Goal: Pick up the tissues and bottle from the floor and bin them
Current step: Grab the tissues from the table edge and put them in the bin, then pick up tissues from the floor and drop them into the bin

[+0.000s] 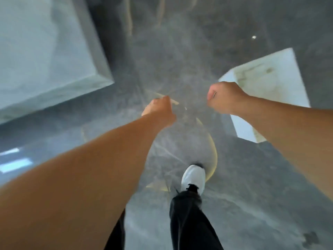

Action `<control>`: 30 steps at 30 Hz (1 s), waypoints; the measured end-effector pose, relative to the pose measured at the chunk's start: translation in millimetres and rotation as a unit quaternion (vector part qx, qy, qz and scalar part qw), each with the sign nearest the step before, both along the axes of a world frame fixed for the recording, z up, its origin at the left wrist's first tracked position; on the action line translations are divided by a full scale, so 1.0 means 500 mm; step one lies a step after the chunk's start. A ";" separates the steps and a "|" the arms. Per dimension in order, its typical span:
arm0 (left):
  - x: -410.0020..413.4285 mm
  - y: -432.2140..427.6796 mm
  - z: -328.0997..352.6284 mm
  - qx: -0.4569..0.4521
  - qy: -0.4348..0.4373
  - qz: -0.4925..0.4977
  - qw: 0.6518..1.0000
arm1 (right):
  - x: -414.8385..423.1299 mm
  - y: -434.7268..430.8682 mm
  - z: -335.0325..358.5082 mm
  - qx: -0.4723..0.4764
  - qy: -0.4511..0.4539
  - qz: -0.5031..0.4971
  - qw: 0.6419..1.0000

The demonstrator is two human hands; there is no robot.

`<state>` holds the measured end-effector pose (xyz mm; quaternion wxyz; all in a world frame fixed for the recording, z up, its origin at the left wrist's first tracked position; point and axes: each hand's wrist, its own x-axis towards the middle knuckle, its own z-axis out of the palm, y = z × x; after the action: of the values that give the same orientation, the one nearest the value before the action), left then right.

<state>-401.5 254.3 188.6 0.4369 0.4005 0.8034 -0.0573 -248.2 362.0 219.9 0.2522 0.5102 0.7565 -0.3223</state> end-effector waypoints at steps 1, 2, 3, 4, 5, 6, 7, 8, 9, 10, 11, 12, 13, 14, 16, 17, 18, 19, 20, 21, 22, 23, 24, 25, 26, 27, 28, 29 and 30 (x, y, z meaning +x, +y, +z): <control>-0.030 -0.045 0.007 -0.010 -0.003 0.026 1.000 | -0.045 -0.033 0.010 -0.001 0.007 0.024 1.000; -0.058 -0.092 0.013 -0.021 -0.005 0.047 0.999 | -0.088 -0.069 0.014 -0.007 0.016 0.051 0.999; -0.085 -0.139 0.015 -0.030 -0.006 0.065 0.997 | -0.131 -0.108 0.015 -0.015 0.025 0.073 0.997; -0.111 -0.185 0.017 -0.039 -0.006 0.083 0.996 | -0.175 -0.148 0.012 -0.024 0.032 0.092 0.995; -0.136 -0.232 0.019 -0.048 -0.008 0.101 0.994 | -0.218 -0.191 0.006 -0.033 0.036 0.109 0.993; -0.158 -0.278 0.020 -0.058 -0.012 0.116 0.992 | -0.258 -0.233 -0.002 -0.041 0.039 0.127 0.990; -0.179 -0.324 0.022 -0.063 -0.018 0.133 0.989 | -0.293 -0.277 -0.009 -0.047 0.039 0.147 0.987; -0.200 -0.369 0.026 -0.065 -0.023 0.152 0.986 | -0.326 -0.322 -0.014 -0.052 0.036 0.168 0.984; -0.221 -0.414 0.031 -0.063 -0.025 0.173 0.983 | -0.356 -0.368 -0.018 -0.059 0.028 0.197 0.978; -0.242 -0.462 0.038 -0.056 -0.025 0.197 0.978 | -0.384 -0.415 -0.018 -0.069 0.018 0.229 0.971; -0.263 -0.512 0.047 -0.047 -0.024 0.218 0.975 | -0.410 -0.461 -0.012 -0.078 0.007 0.258 0.963; -0.280 -0.565 0.059 -0.042 -0.027 0.238 0.970 | -0.434 -0.507 -0.002 -0.084 -0.003 0.280 0.956; -0.296 -0.617 0.071 -0.040 -0.031 0.261 0.964 | -0.457 -0.553 0.010 -0.087 -0.011 0.295 0.951; -0.312 -0.666 0.083 -0.041 -0.034 0.284 0.957 | -0.479 -0.595 0.024 -0.087 -0.015 0.304 0.949; -0.340 -0.766 0.107 -0.040 -0.046 0.335 0.940 | -0.523 -0.684 0.057 -0.089 -0.022 0.330 0.940; -0.352 -0.817 0.121 -0.045 -0.055 0.360 0.930 | -0.547 -0.731 0.077 -0.095 -0.023 0.348 0.932; -0.363 -0.865 0.134 -0.049 -0.061 0.389 0.918 | -0.573 -0.775 0.095 -0.102 -0.020 0.369 0.924; -0.373 -0.910 0.145 -0.053 -0.065 0.416 0.906 | -0.602 -0.815 0.110 -0.106 -0.019 0.392 0.914; -0.384 -0.954 0.152 -0.053 -0.066 0.440 0.894 | -0.632 -0.852 0.123 -0.109 -0.018 0.416 0.903; -0.396 -0.999 0.158 -0.052 -0.065 0.462 0.883 | -0.664 -0.887 0.132 -0.115 -0.024 0.438 0.891; -0.409 -1.042 0.161 -0.052 -0.062 0.486 0.870 | -0.695 -0.922 0.139 -0.117 -0.028 0.456 0.882; -0.422 -1.120 0.163 -0.053 -0.056 0.523 0.849 | -0.739 -0.993 0.140 -0.118 -0.033 0.494 0.861; -0.432 -1.175 0.164 -0.051 -0.052 0.550 0.832 | -0.778 -1.041 0.139 -0.112 -0.036 0.520 0.846; -0.440 -1.192 0.161 -0.047 -0.050 0.562 0.824 | -0.807 -1.054 0.142 -0.100 -0.035 0.534 0.839; -0.449 -1.210 0.160 -0.042 -0.045 0.576 0.815 | -0.838 -1.068 0.142 -0.085 -0.031 0.552 0.829; -0.456 -1.215 0.161 -0.039 -0.038 0.583 0.811 | -0.862 -1.068 0.141 -0.072 -0.025 0.561 0.824; -0.459 -1.237 0.160 -0.037 -0.026 0.599 0.800 | -0.885 -1.088 0.137 -0.065 -0.019 0.572 0.818; -0.460 -1.273 0.151 -0.038 -0.016 0.621 0.783 | -0.909 -1.121 0.129 -0.064 -0.018 0.587 0.807; -0.459 -1.305 0.138 -0.041 -0.001 0.643 0.765 | -0.930 -1.150 0.121 -0.063 -0.027 0.603 0.795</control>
<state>-630.8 -397.9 257.6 0.3885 -0.2280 0.8690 0.2047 -712.9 -212.8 280.4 0.4475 -0.0574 0.8817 -0.1379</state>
